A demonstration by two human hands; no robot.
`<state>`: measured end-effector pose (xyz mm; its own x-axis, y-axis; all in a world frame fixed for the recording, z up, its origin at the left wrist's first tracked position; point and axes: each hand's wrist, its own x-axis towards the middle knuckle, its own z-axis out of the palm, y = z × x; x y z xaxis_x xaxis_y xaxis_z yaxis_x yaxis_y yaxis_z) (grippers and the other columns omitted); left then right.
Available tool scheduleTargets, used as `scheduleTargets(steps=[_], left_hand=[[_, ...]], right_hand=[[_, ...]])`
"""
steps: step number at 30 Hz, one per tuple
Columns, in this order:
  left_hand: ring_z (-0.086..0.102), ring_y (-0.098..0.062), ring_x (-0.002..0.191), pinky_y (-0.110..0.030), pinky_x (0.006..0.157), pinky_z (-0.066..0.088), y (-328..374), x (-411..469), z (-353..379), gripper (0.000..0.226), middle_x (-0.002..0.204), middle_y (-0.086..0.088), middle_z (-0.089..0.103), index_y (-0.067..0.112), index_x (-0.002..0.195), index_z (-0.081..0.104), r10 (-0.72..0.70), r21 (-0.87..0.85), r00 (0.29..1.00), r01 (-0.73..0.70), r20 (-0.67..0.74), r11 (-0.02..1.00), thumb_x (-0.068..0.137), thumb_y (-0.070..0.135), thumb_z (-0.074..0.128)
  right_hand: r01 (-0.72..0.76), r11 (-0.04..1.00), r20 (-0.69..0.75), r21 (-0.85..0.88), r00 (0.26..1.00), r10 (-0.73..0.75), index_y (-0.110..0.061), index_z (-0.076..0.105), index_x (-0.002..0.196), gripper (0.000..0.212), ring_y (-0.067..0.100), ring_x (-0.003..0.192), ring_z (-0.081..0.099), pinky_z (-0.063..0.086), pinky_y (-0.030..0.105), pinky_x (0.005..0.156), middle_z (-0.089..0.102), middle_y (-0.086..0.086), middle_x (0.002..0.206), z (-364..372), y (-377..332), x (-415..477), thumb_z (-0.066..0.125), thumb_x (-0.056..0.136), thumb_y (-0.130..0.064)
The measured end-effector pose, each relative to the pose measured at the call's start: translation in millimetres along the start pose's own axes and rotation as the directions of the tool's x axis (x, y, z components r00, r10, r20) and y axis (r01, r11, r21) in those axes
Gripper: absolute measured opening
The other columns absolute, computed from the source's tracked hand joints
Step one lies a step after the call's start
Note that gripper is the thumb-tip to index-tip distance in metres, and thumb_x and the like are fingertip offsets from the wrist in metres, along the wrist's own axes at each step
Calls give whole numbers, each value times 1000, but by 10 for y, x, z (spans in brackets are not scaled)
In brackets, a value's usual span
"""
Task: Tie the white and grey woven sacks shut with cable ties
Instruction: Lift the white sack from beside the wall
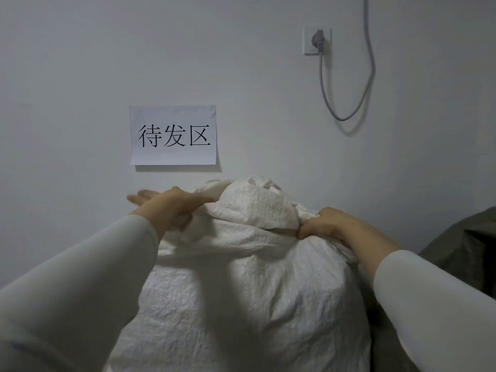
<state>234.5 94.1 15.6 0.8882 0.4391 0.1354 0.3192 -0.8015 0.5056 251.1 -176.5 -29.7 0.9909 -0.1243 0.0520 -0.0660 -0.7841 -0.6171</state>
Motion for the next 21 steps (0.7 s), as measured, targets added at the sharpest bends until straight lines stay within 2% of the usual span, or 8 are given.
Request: scheduleTargets(steps=[3,5,6,8,10,12,16,21], left_hand=[[55,-23,91,-31,87,41,-1,51,-11,42,95,-8,62,14,92,60,94,-176,955,-45,281,983,79,54,62],[49,-19,65,-26,68,40,5,48,-18,35,69,-5,54,17,70,53,91,-164,928,-33,361,986,79,48,66],[42,-17,57,-24,60,35,17,9,-32,37,61,-3,47,18,64,48,85,-144,933,-37,349,989,81,45,65],[39,-15,53,-25,55,32,65,-52,-20,41,59,-1,43,17,59,42,77,-114,965,-50,250,992,85,41,63],[46,-17,61,-28,64,37,97,-111,25,41,64,-2,46,13,64,41,91,-115,988,-78,122,990,83,40,65],[49,-22,71,-30,69,39,59,-84,87,44,68,-3,47,9,70,41,88,-192,996,-81,29,978,78,42,70],[51,-23,64,-31,69,43,-96,-41,180,41,73,-8,53,5,83,47,133,-354,989,-149,-70,923,81,41,67],[53,-26,54,-34,66,43,-280,-149,29,53,57,-12,54,3,71,54,154,-411,968,-224,-197,884,82,55,58]], right_hand=[[-81,993,3,81,997,81,-10,31,135,111,34,114,51,47,35,93,48,15,126,55,52,109,84,42,-41],[-95,981,42,167,995,90,-3,18,142,118,35,121,47,45,36,96,42,19,135,66,56,143,86,50,-31],[-95,981,54,168,995,87,1,25,140,110,34,119,50,46,37,96,46,18,133,80,55,139,86,52,-27],[-92,983,40,161,995,87,3,43,126,82,32,111,56,49,38,94,55,17,121,108,50,128,84,58,-19],[-100,979,22,180,995,97,3,49,112,63,32,107,58,50,36,88,56,15,108,123,41,115,83,62,-12],[-100,971,-4,219,995,103,1,50,103,58,32,98,59,50,34,77,55,13,98,141,56,123,84,57,-8],[-49,957,-82,287,994,76,-5,48,79,48,29,84,56,50,32,71,54,9,83,167,78,54,86,50,-5],[41,954,-181,296,983,14,-5,55,84,47,26,78,58,50,31,71,60,10,86,131,18,-164,85,49,-2]])
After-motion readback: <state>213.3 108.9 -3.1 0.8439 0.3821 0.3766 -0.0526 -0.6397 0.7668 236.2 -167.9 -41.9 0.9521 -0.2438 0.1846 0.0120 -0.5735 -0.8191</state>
